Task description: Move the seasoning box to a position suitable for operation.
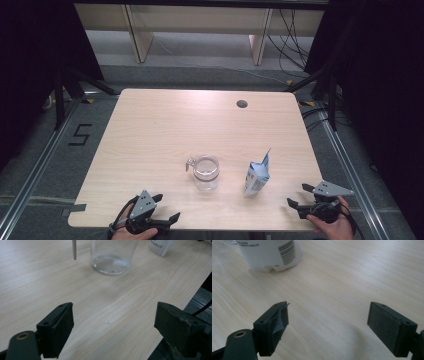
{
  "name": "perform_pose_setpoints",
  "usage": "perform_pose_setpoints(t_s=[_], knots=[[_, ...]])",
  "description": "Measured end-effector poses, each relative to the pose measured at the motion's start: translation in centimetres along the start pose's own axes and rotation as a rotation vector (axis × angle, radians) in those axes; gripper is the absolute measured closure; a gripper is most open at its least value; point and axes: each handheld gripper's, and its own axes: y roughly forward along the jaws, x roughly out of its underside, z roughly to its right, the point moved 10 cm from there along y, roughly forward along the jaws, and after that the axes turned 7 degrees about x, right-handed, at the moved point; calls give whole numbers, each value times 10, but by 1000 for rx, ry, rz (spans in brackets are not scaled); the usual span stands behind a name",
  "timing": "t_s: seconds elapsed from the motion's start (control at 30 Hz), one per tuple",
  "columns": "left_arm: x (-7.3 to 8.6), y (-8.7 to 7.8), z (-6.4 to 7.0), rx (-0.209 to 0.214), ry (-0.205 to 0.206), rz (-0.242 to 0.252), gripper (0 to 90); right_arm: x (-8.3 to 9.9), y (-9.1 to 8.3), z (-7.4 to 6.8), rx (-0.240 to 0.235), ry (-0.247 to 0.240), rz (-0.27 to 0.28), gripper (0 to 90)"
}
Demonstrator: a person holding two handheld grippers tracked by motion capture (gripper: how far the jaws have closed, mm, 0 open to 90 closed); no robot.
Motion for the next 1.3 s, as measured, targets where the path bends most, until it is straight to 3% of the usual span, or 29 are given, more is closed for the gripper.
perform_pose_setpoints(t_s=[0.17,0.33,0.43,0.5,0.53,0.67,0.73,0.77,0.87,1.1,1.3], knots=[[-1,-1,-4,-16,-9,4,152,0,0,1,4,-3,0,180],[-6,-2,-10,-35,11,0,179,0,-1,1,9,1,1,179],[-15,-3,-22,-72,54,12,226,0,-1,1,9,3,1,179],[-18,-2,-25,-78,43,33,228,-1,-1,1,2,2,6,180],[-24,-2,-33,-98,49,40,258,0,-1,-1,5,24,-5,180],[-36,0,-45,-114,66,64,302,1,-1,-1,6,24,-5,179],[-46,4,-57,-139,75,78,320,-1,-1,4,17,-9,12,179],[-47,6,-59,-141,76,77,332,1,-2,1,13,20,4,179],[-51,16,-68,-152,75,70,358,1,-3,1,11,31,0,180],[-55,36,-78,-157,84,47,388,0,-2,3,10,13,10,180],[-57,43,-81,-167,92,35,417,0,-2,3,8,13,8,180]])
